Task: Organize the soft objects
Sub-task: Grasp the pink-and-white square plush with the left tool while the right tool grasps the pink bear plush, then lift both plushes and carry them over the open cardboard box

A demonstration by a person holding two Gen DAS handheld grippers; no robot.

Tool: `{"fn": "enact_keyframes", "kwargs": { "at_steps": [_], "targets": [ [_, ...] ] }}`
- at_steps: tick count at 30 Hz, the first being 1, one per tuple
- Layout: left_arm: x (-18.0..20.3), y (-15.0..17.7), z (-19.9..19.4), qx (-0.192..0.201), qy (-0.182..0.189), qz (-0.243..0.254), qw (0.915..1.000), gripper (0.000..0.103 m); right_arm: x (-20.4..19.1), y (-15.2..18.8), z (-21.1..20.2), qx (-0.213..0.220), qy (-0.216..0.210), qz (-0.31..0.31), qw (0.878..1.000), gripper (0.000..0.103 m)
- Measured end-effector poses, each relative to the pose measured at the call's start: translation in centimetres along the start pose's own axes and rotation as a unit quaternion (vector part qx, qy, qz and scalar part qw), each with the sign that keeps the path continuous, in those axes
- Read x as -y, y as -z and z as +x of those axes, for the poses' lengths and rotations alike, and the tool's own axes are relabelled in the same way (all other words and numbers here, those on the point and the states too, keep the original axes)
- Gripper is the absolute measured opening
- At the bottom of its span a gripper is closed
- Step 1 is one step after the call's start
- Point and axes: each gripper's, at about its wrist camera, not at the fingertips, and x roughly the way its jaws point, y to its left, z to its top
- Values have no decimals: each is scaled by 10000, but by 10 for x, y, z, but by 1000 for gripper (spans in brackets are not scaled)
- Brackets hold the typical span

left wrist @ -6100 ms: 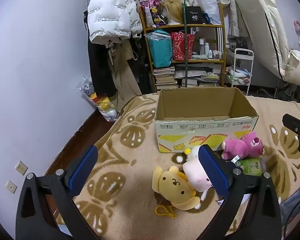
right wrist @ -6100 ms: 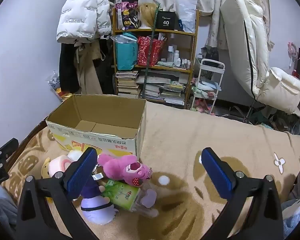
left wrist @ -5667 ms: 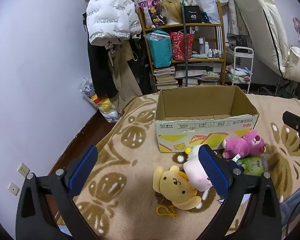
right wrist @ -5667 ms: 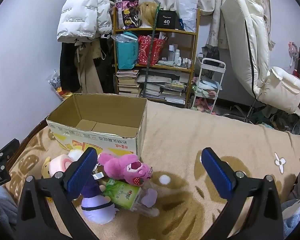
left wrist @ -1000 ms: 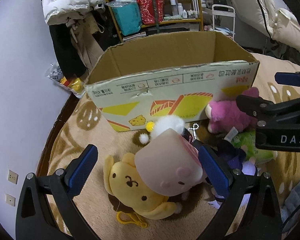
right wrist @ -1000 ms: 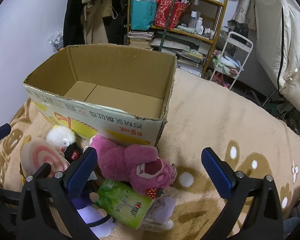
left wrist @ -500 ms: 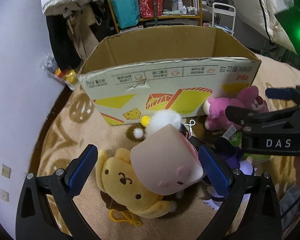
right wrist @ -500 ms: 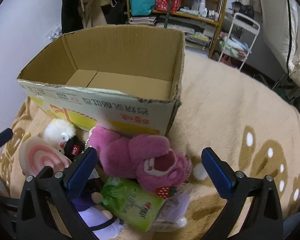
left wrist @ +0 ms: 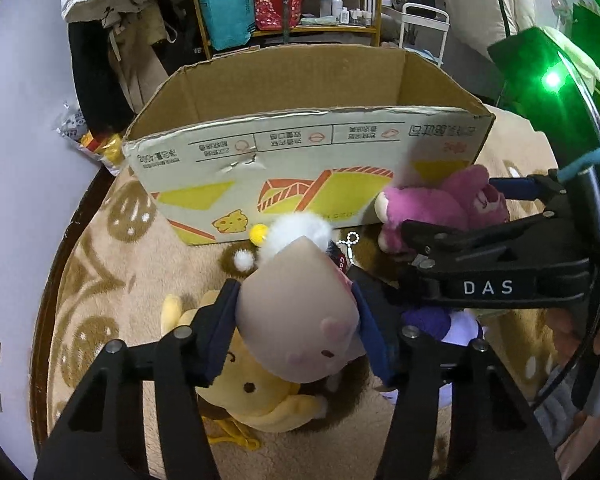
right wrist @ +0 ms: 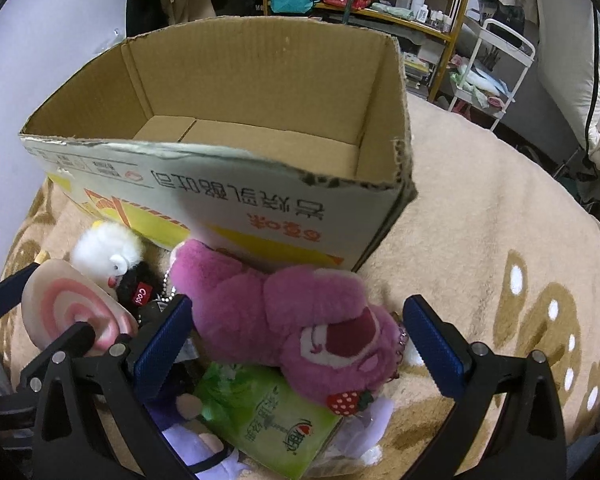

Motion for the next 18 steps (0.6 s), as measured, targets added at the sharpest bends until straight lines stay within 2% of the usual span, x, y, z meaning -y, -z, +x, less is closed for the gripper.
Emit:
{"fn": "enact_keyframes", "kwargs": {
  "at_steps": [2, 3, 7, 18],
  "targets": [
    [-3, -1, -1, 3, 31, -101, 9999, 54, 0, -1, 1, -6, -38, -33, 10000, 103],
    [-4, -1, -1, 3, 46, -138, 9999, 53, -1, -1, 1, 4, -36, -86, 10000, 95],
    [-7, -2, -3, 26, 53, -217, 9997, 52, -4, 0, 0, -88, -7, -207, 9997, 90],
    [-9, -3, -20, 319, -124, -292, 9990, 52, -5, 4, -32, 290, -58, -249, 9993, 89]
  ]
}}
